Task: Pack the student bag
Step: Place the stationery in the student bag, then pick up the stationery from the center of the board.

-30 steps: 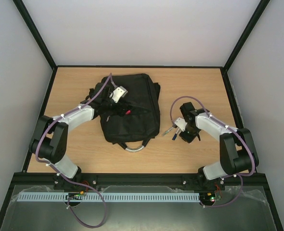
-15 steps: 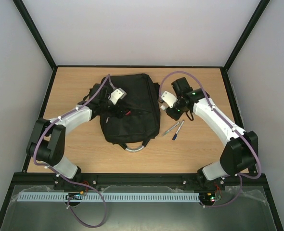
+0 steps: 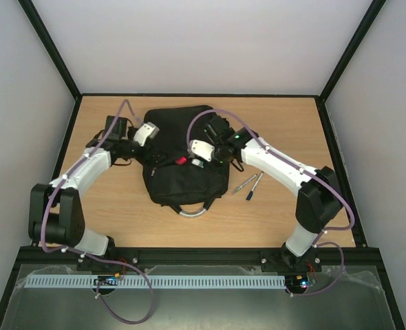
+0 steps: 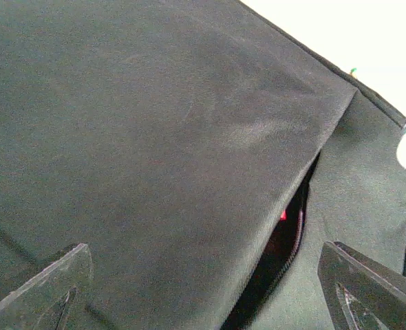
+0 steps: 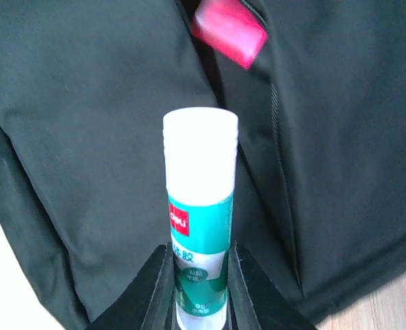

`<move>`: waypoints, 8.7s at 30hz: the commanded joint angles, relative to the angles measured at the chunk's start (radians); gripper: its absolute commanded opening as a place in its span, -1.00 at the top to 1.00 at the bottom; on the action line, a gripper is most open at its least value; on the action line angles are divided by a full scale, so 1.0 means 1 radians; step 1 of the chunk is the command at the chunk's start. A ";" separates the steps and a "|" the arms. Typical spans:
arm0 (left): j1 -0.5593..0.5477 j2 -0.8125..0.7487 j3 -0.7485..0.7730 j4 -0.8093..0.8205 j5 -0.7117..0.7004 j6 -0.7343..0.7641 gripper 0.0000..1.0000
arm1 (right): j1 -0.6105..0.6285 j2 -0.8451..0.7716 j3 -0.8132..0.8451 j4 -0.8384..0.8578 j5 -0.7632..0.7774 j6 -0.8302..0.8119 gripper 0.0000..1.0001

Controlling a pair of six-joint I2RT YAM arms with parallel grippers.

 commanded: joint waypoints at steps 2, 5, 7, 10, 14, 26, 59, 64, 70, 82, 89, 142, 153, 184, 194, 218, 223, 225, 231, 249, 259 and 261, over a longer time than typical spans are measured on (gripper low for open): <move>0.076 -0.119 -0.070 -0.061 0.071 -0.051 -0.86 | 0.085 0.087 0.063 0.041 0.047 -0.054 0.77; 0.123 -0.137 -0.128 -0.020 0.053 -0.118 -0.86 | 0.103 0.145 0.081 0.052 0.087 -0.069 0.77; 0.150 -0.141 -0.149 0.001 0.049 -0.150 -0.85 | 0.105 0.193 0.120 0.045 0.130 -0.056 0.77; 0.172 -0.143 -0.159 0.024 0.050 -0.173 -0.85 | 0.104 0.260 0.180 0.024 0.210 -0.025 0.80; 0.185 -0.139 -0.166 0.047 0.044 -0.191 -0.85 | 0.104 0.313 0.228 0.030 0.332 0.027 0.93; 0.192 -0.122 -0.169 0.059 0.034 -0.207 -0.84 | 0.104 0.331 0.252 0.299 0.699 0.090 0.21; -0.236 0.180 0.229 -0.046 -0.248 0.322 -0.48 | -0.232 0.036 0.102 -0.038 0.062 0.230 -0.07; -0.265 0.252 0.250 -0.022 -0.319 0.339 -0.47 | -0.240 0.027 0.070 -0.031 0.054 0.208 -0.08; -0.270 0.289 0.254 0.048 -0.419 0.290 -0.24 | -0.239 0.055 0.075 0.024 0.080 0.130 -0.47; -0.268 0.303 0.262 0.061 -0.429 0.265 0.35 | -0.207 0.290 0.271 0.056 0.023 0.072 -0.51; -0.240 0.264 0.281 0.046 -0.334 0.233 0.88 | -0.171 0.362 0.302 0.076 -0.045 0.081 -0.58; -0.148 -0.019 0.037 -0.039 -0.082 0.193 0.95 | -0.025 -0.273 -0.278 -0.043 -0.140 -0.237 -0.28; -0.148 -0.006 0.042 -0.050 -0.063 0.189 0.95 | 0.084 -0.227 -0.399 0.142 -0.081 -0.286 -0.59; -0.085 -0.009 0.308 -0.166 -0.157 0.261 0.95 | 0.091 -0.265 -0.028 0.040 -0.013 -0.326 0.98; -0.080 0.040 0.221 -0.112 -0.077 0.203 0.95 | 0.069 -0.218 -0.208 -0.044 -0.042 -0.271 0.93; -0.090 0.072 0.074 -0.028 -0.070 0.130 0.95 | -0.280 -0.036 -0.296 0.019 0.053 -0.317 0.03; -0.091 0.062 0.071 -0.031 -0.071 0.130 0.95 | -0.280 0.037 -0.274 0.035 0.089 -0.389 0.02; -0.092 0.060 0.071 -0.031 -0.070 0.130 0.95 | -0.280 0.052 -0.274 0.033 0.099 -0.423 0.01; -0.092 0.056 0.068 -0.028 -0.070 0.130 0.95 | -0.278 0.076 -0.307 0.024 0.147 -0.520 -0.08; -0.092 0.056 0.065 -0.025 -0.065 0.127 0.95 | -0.272 0.152 -0.301 0.061 0.183 -0.510 0.13; -0.093 0.050 0.058 -0.025 -0.066 0.128 0.95 | -0.272 0.145 -0.304 0.062 0.185 -0.514 0.48; -0.092 0.050 0.058 -0.024 -0.065 0.127 0.95 | -0.272 0.135 -0.306 0.060 0.186 -0.520 0.56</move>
